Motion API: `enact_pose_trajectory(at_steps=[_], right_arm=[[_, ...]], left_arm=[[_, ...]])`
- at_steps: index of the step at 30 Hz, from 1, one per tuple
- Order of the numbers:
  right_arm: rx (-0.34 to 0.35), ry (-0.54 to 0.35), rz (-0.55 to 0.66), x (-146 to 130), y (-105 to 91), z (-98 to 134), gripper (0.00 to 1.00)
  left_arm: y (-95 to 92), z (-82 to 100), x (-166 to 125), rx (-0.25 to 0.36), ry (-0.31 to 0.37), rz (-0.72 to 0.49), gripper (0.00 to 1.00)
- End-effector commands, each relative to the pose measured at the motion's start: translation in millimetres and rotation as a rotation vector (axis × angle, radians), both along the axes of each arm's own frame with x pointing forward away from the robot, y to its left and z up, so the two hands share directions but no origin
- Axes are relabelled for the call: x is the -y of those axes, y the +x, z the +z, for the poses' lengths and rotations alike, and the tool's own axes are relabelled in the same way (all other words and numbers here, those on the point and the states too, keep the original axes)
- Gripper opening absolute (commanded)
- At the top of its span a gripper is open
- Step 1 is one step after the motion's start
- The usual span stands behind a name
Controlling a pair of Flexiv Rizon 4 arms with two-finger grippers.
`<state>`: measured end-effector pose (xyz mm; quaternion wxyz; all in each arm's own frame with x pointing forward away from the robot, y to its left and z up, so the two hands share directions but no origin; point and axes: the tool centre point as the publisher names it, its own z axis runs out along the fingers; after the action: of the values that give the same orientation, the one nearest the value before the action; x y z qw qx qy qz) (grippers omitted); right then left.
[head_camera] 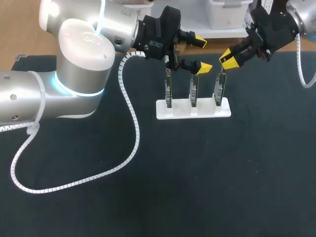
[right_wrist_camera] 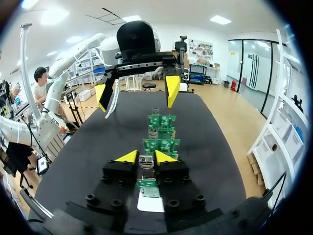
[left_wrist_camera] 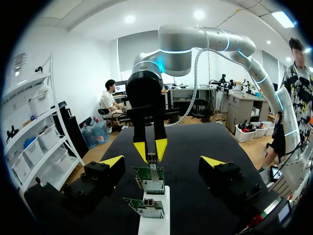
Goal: Pick up the optical module with the left hand, and insert it into the network port with the right hand.
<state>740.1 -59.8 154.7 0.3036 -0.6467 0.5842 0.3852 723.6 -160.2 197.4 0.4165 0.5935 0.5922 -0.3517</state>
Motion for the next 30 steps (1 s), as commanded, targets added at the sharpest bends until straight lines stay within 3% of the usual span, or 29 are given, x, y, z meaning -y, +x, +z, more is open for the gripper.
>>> enact_pose_trajectory(at_steps=[1,13,14,15,16,30], right_arm=[[-0.001,0.016,0.013,0,-0.1,3,1.00],[0.015,0.064,0.028,-1,4.4,23,1.00],[0.015,0.077,0.025,0,5.2,25,0.56],[0.015,0.080,0.021,0,6.1,26,0.31],[0.022,0.100,0.021,1,6.6,27,0.00],[0.026,0.093,0.022,1,6.5,27,0.00]], left_arm=[[0.7,1.2,1,-0.004,0.007,0.001,1.00],[0.7,1.2,1,-0.004,0.007,0.001,1.00],[0.7,1.2,1,-0.004,0.007,0.001,1.00],[0.7,1.2,1,-0.004,0.007,0.001,1.00],[0.7,1.2,1,-0.004,0.007,0.001,1.00],[0.7,1.2,1,-0.004,0.007,0.001,1.00]])
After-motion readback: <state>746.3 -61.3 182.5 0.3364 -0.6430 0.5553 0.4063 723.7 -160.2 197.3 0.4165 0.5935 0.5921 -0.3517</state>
